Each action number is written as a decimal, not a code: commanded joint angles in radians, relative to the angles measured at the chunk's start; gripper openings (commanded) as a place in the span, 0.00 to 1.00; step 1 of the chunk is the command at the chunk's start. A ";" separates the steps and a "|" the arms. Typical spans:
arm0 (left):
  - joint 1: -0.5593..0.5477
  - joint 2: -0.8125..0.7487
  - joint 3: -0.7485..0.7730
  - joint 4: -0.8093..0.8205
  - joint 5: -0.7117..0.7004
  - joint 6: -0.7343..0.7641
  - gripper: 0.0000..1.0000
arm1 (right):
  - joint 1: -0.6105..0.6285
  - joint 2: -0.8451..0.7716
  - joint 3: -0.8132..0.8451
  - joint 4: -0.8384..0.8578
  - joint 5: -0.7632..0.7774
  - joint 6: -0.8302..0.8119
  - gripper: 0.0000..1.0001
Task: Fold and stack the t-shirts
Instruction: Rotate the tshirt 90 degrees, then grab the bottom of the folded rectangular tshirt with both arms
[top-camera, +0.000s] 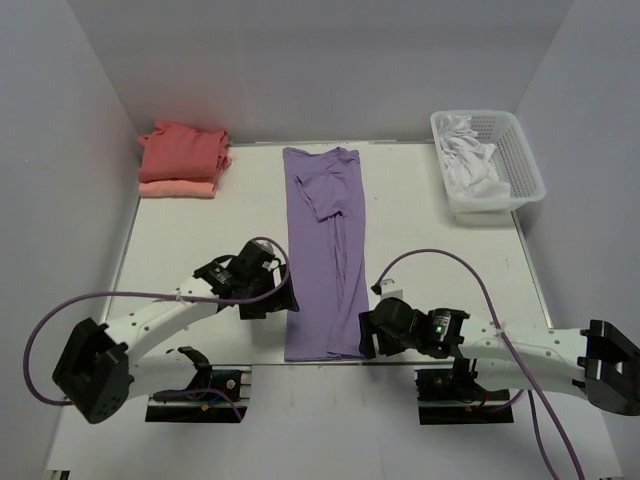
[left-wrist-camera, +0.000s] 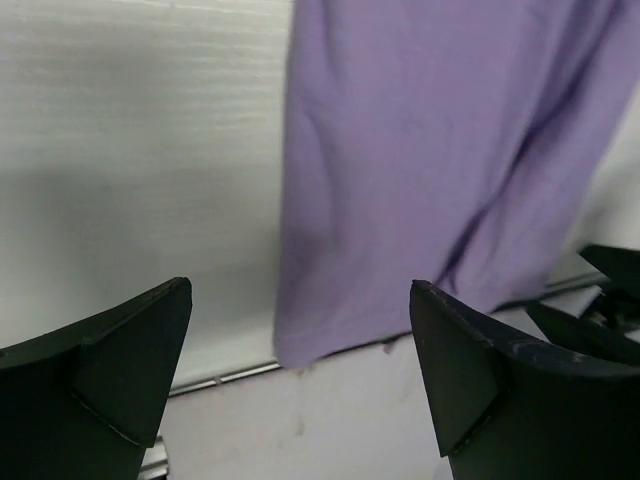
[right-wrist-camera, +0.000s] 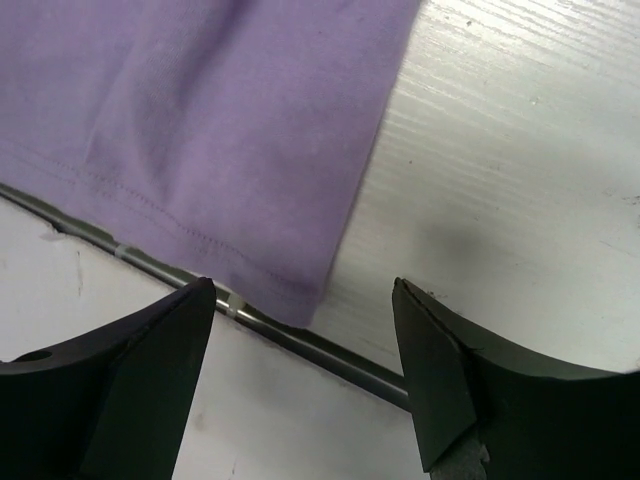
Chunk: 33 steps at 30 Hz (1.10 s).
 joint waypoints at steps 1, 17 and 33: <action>-0.036 -0.086 0.021 -0.044 0.014 -0.057 1.00 | -0.005 0.045 0.015 0.074 0.024 0.044 0.77; -0.280 0.019 -0.067 -0.101 0.075 -0.199 0.91 | -0.011 0.173 0.041 0.046 -0.051 0.076 0.13; -0.377 0.060 -0.058 -0.035 -0.056 -0.248 0.75 | -0.027 0.003 -0.056 0.135 -0.104 0.021 0.00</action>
